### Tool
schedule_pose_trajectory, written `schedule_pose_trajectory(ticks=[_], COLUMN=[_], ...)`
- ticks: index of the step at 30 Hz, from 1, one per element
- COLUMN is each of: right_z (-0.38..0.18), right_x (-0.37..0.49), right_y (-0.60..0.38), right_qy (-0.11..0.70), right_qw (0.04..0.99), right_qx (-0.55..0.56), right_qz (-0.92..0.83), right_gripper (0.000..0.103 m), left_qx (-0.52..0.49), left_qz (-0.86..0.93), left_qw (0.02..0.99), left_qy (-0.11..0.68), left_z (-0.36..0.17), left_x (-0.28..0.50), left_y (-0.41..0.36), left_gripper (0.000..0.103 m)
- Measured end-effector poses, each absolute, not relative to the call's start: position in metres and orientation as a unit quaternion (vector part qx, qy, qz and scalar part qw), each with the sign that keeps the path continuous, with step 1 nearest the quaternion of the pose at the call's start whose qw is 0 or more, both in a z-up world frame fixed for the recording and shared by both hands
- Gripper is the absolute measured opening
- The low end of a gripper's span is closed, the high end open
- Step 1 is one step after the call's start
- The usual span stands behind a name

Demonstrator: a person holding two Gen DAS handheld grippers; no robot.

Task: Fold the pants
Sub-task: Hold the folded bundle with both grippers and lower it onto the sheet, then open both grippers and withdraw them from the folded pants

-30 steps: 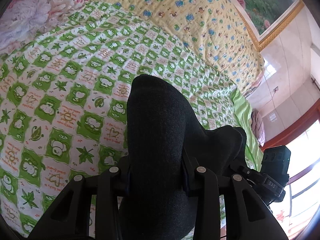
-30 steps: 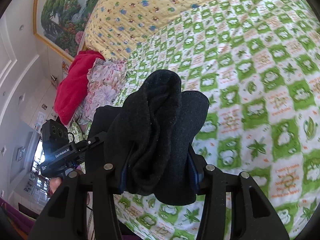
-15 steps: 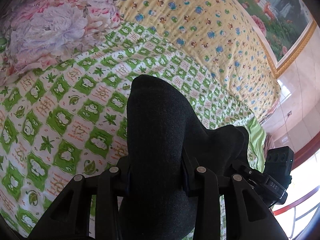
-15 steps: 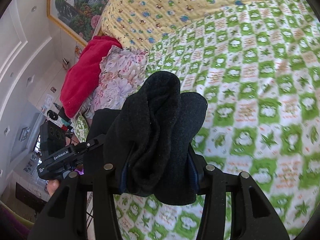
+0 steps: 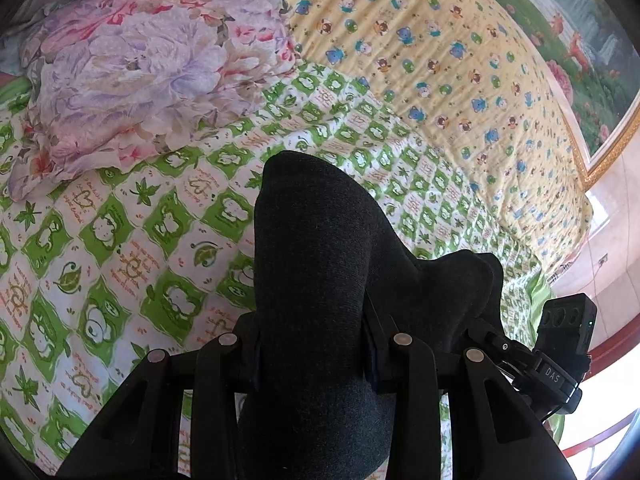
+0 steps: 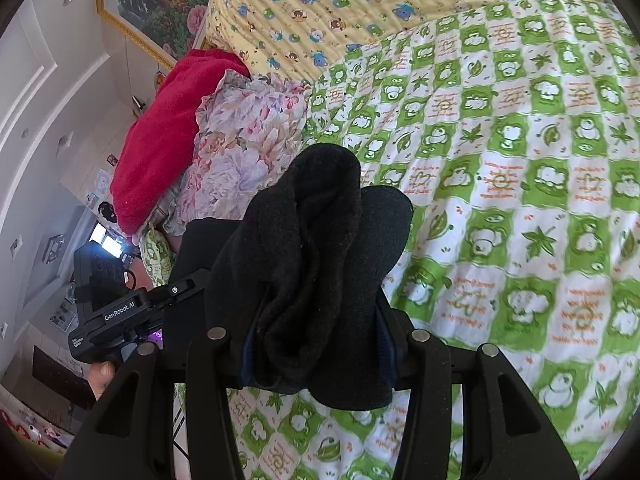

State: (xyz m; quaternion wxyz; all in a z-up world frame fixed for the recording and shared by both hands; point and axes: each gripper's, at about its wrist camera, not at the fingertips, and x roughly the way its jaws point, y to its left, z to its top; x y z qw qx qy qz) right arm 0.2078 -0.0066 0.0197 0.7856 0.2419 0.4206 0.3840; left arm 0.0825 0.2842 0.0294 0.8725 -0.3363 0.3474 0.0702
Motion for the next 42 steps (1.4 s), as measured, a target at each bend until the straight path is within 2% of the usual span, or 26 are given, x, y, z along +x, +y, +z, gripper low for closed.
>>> schedule_pose_trajectory(ticks=[7,11,14,17,20,24,31,42], right_z=[0.015,0.003,-0.003,-0.005,0.000,0.008,0.024,0.046], right_x=[0.220,0.224,0.226,0.227,0.224,0.215,0.196,0.151], right_y=[0.011,0.011,0.006,0.003,0.000,-0.009,-0.017,-0.013], right_qy=[0.429,0.440,0.441,0.445,0.448,0.437,0.422,0.364], right_qw=[0.788,0.796,0.798,0.793,0.792,0.795,0.803,0.840], right_qx=[0.214,0.200,0.201,0.209,0.211,0.221,0.209,0.128], right_qz=[0.386,0.365,0.358,0.360,0.357,0.358,0.364,0.381], right_gripper=[0.051,0.059,0.065,0.066,0.069,0.080,0.082,0.095], left_qx=[-0.339,-0.327,-0.313,-0.302,-0.298,-0.304,-0.293,-0.209], left_qz=[0.089,0.103,0.110,0.120,0.129,0.132,0.132,0.146], left_qw=[0.864,0.862,0.866,0.871,0.875,0.875,0.879,0.900], left_qy=[0.362,0.374,0.374,0.367,0.359,0.352,0.352,0.353], left_z=[0.012,0.000,-0.003,0.002,0.007,0.012,0.019,0.027], left_x=[0.086,0.086,0.084,0.080,0.072,0.059,0.039,0.013], left_y=[0.293,0.292,0.291,0.289,0.288,0.288,0.277,0.239], left_gripper=[0.041,0.054,0.058,0.062,0.074,0.075,0.077,0.080])
